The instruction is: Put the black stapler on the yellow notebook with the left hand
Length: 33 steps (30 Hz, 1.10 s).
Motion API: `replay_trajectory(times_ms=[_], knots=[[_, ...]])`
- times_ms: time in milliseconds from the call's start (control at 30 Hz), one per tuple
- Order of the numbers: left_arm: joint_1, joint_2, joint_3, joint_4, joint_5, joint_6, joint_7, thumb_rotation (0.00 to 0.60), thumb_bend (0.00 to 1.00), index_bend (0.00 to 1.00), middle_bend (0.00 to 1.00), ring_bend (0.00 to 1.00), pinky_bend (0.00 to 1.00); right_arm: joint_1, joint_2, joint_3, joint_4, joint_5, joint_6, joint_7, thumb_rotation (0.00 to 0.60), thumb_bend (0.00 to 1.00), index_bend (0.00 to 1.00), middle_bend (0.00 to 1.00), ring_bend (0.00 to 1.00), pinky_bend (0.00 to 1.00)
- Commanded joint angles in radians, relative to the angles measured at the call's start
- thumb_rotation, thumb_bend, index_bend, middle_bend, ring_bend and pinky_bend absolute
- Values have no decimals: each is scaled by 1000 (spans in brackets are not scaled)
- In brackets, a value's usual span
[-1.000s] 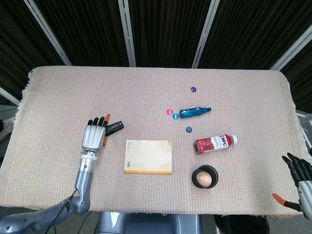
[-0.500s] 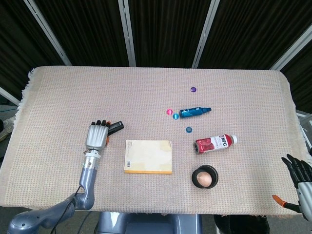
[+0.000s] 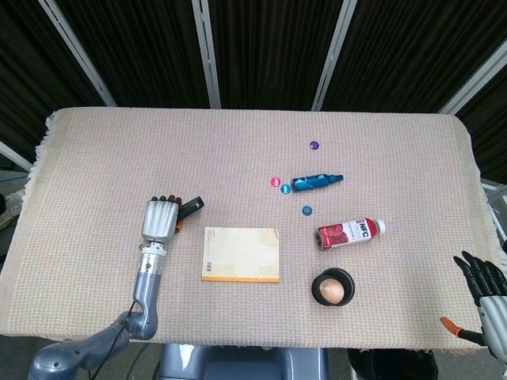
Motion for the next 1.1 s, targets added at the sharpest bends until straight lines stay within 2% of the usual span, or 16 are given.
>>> replay_trajectory(times_ms=[33, 233, 333, 500, 867, 1100], knots=[[2, 4, 1, -1, 5, 9, -12, 600, 372, 605, 593, 527, 563, 1, -1, 1, -1, 2, -2, -3, 600, 61, 0, 0, 0, 0], [10, 21, 7, -44, 18, 34, -34, 600, 371, 606, 594, 528, 564, 4, -1, 1, -7, 5, -10, -10, 600, 60, 0, 0, 0, 0], [11, 38, 14, -104, 22, 21, -48, 600, 371, 606, 595, 530, 564, 5, -3, 1, -7, 5, -11, -12, 600, 61, 0, 0, 0, 0], [3, 76, 25, -262, 20, -29, -44, 600, 371, 607, 595, 530, 564, 12, 0, 3, -9, 14, -26, -8, 600, 61, 0, 0, 0, 0], [-49, 102, 33, -574, 6, -89, 120, 600, 358, 605, 593, 530, 564, 10, 6, 3, -2, 17, -21, 17, 600, 61, 0, 0, 0, 0], [-66, 104, 41, -686, -55, -129, 227, 600, 351, 603, 591, 529, 564, 8, 8, 2, 2, 14, -14, 27, 600, 61, 0, 0, 0, 0]])
